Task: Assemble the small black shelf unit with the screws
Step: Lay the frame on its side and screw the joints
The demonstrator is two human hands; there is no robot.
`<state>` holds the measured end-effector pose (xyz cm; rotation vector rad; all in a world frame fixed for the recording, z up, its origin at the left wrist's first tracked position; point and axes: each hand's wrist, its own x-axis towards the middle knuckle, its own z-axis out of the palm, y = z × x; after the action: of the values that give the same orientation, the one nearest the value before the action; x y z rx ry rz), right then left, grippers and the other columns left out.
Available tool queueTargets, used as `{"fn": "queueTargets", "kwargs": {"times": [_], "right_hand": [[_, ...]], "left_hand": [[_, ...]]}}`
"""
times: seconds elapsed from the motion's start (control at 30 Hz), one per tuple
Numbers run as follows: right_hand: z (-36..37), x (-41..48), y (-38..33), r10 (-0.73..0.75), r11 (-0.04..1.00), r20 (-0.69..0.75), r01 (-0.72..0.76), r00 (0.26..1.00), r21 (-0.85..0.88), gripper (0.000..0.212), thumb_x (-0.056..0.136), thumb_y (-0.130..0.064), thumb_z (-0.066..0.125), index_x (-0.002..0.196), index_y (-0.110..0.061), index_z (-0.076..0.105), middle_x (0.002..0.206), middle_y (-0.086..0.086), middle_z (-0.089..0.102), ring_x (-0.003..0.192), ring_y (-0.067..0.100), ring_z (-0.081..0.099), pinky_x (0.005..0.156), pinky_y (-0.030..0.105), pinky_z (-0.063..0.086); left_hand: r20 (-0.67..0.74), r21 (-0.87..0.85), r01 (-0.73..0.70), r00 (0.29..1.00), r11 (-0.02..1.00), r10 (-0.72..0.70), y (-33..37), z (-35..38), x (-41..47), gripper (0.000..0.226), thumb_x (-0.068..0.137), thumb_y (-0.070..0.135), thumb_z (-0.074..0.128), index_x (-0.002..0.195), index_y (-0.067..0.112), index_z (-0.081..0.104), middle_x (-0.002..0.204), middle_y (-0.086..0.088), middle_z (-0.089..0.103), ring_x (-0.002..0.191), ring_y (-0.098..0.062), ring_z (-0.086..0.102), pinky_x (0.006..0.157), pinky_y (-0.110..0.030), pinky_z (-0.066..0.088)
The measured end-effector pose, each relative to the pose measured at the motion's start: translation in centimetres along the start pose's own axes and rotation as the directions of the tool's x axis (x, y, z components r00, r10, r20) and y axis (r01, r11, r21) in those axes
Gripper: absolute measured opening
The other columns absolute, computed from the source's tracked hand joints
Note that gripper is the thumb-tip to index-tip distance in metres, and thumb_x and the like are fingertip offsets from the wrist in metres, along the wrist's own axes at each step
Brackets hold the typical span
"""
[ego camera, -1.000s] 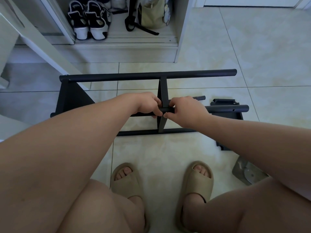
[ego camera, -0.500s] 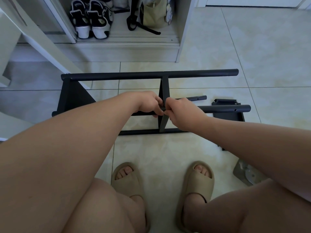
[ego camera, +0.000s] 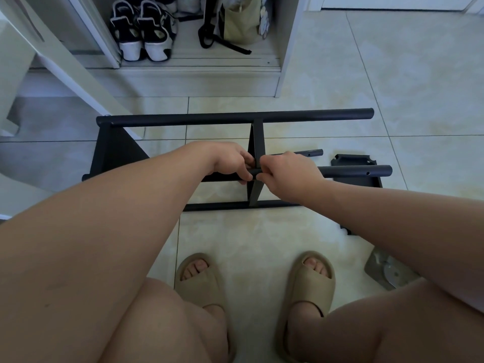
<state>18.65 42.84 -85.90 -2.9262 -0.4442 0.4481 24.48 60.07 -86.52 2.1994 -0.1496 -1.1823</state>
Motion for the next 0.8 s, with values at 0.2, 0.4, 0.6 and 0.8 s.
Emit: {"fn": "queueTargets", "kwargs": {"times": [0.2, 0.4, 0.6, 0.8], "right_hand": [[-0.5, 0.3, 1.0, -0.011, 0.965, 0.055, -0.004, 0.998, 0.262, 0.018, 0.097, -0.033, 0.061, 0.109, -0.026, 0.050, 0.083, 0.002, 0.068, 0.083, 0.029, 0.063, 0.075, 0.042, 0.055], [0.0, 0.4, 1.6, 0.097, 0.991, -0.016, -0.095, 0.995, 0.096, 0.031, 0.094, -0.053, 0.061, 0.106, -0.025, 0.054, 0.076, -0.007, 0.049, 0.088, 0.026, 0.058, 0.061, 0.034, 0.035], [-0.4, 0.0, 2.3, 0.171, 0.979, -0.039, -0.174, 0.984, -0.108, 0.056, 0.086, -0.081, 0.046, 0.087, -0.026, 0.058, 0.071, -0.006, 0.050, 0.063, 0.016, 0.049, 0.051, 0.027, 0.032], [-1.1, -0.6, 2.7, 0.187, 0.978, 0.005, -0.186, 0.982, -0.093, 0.063, 0.085, -0.084, 0.042, 0.087, -0.023, 0.057, 0.074, -0.004, 0.053, 0.067, 0.017, 0.052, 0.051, 0.028, 0.032]], "left_hand": [[-0.014, -0.018, 0.028, 1.000, 0.999, -0.028, 0.1, -0.1, -0.2, 0.036, 0.086, 0.012, 0.073, 0.119, 0.026, 0.068, 0.113, -0.001, 0.074, 0.118, -0.019, 0.060, 0.110, -0.038, 0.039], [-0.026, -0.029, 0.029, 0.999, 0.999, -0.030, 0.4, 0.0, -0.4, 0.036, 0.086, 0.010, 0.072, 0.119, 0.023, 0.069, 0.112, -0.001, 0.075, 0.115, -0.017, 0.062, 0.110, -0.038, 0.039], [-0.075, -0.032, 0.005, 0.997, 0.999, -0.008, 0.4, 1.0, -1.0, 0.035, 0.089, 0.008, 0.067, 0.122, 0.020, 0.066, 0.117, -0.006, 0.072, 0.108, -0.020, 0.066, 0.105, -0.037, 0.046], [-0.170, 0.105, 0.026, 0.985, 0.994, -0.007, 0.6, 1.9, -2.0, 0.035, 0.094, 0.023, 0.065, 0.129, 0.022, 0.062, 0.116, 0.001, 0.065, 0.109, -0.023, 0.060, 0.101, -0.039, 0.047]]}}
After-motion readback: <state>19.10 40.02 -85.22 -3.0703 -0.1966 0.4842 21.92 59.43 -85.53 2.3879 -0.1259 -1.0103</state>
